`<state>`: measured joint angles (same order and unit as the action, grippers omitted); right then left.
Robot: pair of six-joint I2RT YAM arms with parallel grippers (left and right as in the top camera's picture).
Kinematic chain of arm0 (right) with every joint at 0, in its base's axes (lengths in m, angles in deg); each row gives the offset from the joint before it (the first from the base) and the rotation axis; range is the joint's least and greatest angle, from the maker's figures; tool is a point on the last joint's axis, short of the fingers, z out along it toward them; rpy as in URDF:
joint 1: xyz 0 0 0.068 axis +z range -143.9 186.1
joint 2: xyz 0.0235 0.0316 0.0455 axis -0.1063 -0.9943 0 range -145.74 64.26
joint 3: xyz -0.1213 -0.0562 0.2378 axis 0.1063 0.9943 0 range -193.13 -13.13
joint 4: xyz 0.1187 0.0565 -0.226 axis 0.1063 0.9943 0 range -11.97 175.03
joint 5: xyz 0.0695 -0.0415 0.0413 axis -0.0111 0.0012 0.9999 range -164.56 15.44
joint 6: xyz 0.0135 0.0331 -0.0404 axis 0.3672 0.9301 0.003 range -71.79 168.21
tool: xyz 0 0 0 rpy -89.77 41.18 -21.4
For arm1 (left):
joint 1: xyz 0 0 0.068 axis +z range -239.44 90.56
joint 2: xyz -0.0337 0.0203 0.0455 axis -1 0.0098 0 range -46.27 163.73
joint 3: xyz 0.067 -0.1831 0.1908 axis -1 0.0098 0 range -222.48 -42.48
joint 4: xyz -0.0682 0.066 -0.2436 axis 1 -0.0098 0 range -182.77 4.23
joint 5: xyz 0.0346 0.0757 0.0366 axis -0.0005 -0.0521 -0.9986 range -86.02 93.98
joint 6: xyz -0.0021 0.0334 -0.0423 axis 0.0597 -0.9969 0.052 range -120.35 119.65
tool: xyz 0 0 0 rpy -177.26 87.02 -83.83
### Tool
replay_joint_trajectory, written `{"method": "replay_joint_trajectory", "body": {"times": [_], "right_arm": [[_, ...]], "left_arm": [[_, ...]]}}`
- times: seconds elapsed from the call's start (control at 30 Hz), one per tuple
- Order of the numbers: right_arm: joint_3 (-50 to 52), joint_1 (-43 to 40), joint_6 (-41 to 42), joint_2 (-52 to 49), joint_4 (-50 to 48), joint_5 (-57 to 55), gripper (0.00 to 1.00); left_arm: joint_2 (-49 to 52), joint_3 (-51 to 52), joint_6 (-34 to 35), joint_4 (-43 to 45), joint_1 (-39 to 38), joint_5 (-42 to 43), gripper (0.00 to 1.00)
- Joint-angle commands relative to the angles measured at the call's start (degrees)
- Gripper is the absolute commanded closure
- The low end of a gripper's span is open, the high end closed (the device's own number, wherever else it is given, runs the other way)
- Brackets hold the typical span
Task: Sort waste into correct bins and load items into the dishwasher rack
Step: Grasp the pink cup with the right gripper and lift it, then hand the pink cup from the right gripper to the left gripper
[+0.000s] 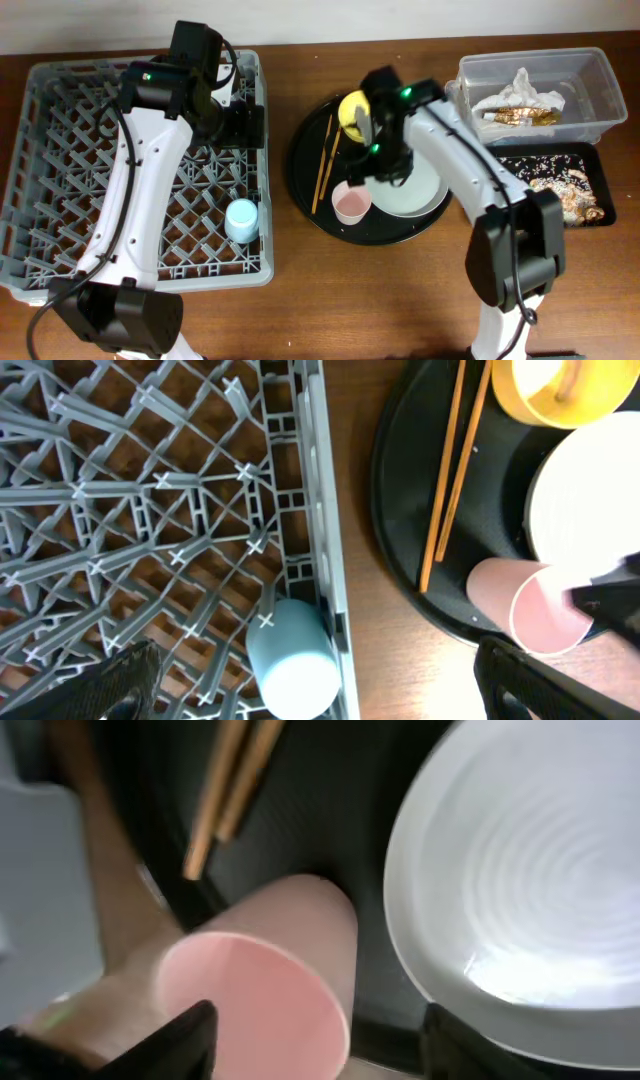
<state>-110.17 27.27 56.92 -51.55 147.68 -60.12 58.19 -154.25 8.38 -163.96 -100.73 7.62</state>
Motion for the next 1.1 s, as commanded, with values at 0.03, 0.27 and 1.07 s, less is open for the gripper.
{"method": "replay_joint_trajectory", "body": {"times": [0.03,0.27,1.07], "right_arm": [[5.7,-0.3,2.8,0.2,-4.4,-2.9,0.5],[1.9,-1.9,2.7,1.3,-3.0,-0.1,0.96],[-0.8,-8.2,16.9,7.7,-58.8,66.2,0.96]], "left_arm": [[-0.3,-0.9,1.1,0.6,-0.1,0.7,0.01],[-0.3,-0.9,1.1,0.8,0.0,3.0,0.01],[-0.3,-0.8,-7.1,15.8,7.7,70.6,0.01]]}}
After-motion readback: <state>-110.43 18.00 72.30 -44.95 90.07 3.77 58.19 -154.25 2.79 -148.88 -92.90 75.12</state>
